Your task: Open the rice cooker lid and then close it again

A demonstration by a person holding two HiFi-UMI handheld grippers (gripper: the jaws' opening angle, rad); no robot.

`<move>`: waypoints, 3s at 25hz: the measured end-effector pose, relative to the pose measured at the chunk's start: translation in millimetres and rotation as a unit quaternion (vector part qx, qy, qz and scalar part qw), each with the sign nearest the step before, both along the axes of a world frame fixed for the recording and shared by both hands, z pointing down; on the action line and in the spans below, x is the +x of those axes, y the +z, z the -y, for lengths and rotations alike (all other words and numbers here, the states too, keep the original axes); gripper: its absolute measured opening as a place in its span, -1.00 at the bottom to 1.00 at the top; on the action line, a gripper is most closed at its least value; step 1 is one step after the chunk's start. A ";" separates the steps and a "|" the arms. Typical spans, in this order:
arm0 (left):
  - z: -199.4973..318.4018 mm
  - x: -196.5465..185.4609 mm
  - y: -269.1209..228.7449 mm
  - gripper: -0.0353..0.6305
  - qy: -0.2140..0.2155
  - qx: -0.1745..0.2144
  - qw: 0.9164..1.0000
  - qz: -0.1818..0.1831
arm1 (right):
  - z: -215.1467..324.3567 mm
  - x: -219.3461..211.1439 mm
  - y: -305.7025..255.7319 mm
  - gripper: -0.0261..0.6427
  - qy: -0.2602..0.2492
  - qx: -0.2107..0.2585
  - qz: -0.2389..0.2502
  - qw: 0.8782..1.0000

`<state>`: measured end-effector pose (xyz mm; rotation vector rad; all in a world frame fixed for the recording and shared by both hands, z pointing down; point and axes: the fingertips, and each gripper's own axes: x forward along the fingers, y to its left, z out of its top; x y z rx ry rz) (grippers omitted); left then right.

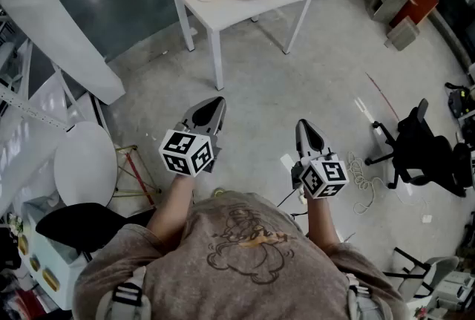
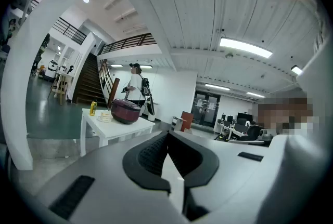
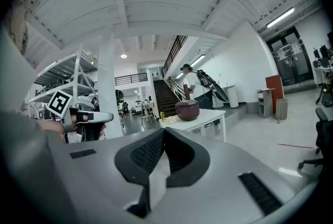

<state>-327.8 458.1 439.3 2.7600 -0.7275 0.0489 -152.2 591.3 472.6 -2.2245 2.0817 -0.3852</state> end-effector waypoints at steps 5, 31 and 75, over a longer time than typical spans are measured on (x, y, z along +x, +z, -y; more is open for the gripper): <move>7.6 -4.7 0.9 -0.83 -0.002 -0.002 1.000 0.002 | 8.0 -6.4 -2.1 -0.93 0.000 0.006 -0.006 1.000; 106.1 -2.6 15.2 -0.83 0.020 0.003 1.000 -0.012 | 108.5 -16.0 24.9 -0.92 0.018 0.001 -0.012 1.000; 402.2 226.3 0.2 -0.83 -0.048 0.016 0.999 0.001 | 416.3 222.1 25.2 -0.92 -0.055 0.000 0.009 0.998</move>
